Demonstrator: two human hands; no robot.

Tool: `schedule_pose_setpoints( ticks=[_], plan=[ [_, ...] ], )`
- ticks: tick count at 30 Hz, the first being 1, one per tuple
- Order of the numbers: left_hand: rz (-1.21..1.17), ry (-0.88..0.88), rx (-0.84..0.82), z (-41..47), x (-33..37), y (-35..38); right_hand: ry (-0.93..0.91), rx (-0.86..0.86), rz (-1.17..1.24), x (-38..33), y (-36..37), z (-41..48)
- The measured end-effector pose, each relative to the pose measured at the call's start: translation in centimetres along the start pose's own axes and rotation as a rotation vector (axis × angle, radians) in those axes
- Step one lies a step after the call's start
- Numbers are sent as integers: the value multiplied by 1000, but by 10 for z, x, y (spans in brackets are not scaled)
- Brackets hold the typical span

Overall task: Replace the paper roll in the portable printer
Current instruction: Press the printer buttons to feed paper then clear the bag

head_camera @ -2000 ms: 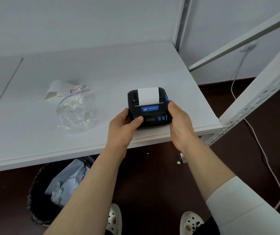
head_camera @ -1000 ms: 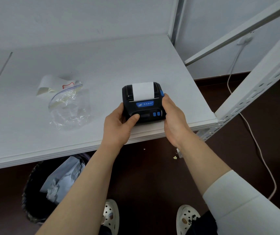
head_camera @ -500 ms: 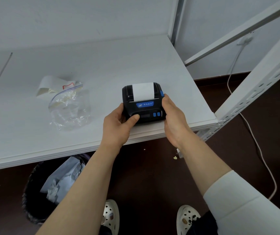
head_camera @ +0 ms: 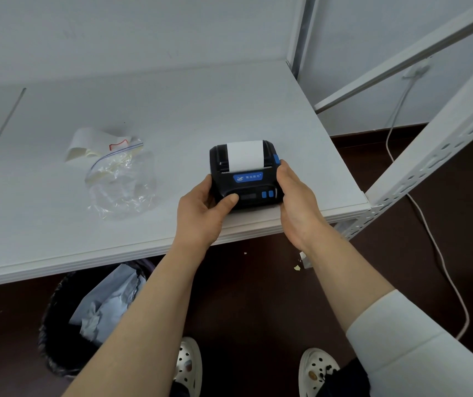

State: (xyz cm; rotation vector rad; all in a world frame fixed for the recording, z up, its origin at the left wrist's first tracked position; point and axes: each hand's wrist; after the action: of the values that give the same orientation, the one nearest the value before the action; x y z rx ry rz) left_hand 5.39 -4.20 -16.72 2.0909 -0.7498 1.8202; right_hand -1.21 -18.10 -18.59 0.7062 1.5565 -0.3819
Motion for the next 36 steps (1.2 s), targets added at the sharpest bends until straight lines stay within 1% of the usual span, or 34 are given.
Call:
schedule_pose_setpoints(
  ticks=[23, 36],
  plan=[
    [17, -7, 5, 0, 0, 0, -5, -13, -13, 0, 0, -1],
    [85, 1, 22, 1, -3, 0, -2, -18, -8, 1, -1, -1]
  ],
)
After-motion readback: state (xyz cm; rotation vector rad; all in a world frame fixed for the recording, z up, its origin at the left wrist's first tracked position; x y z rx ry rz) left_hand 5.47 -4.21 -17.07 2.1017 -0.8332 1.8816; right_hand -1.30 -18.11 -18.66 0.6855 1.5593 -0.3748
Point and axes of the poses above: each hand's wrist, its own z-axis towards the middle knuckle, its own y-axis out of the palm, x = y × z, and after that the axes turned 11 degrees about -y, right-handed
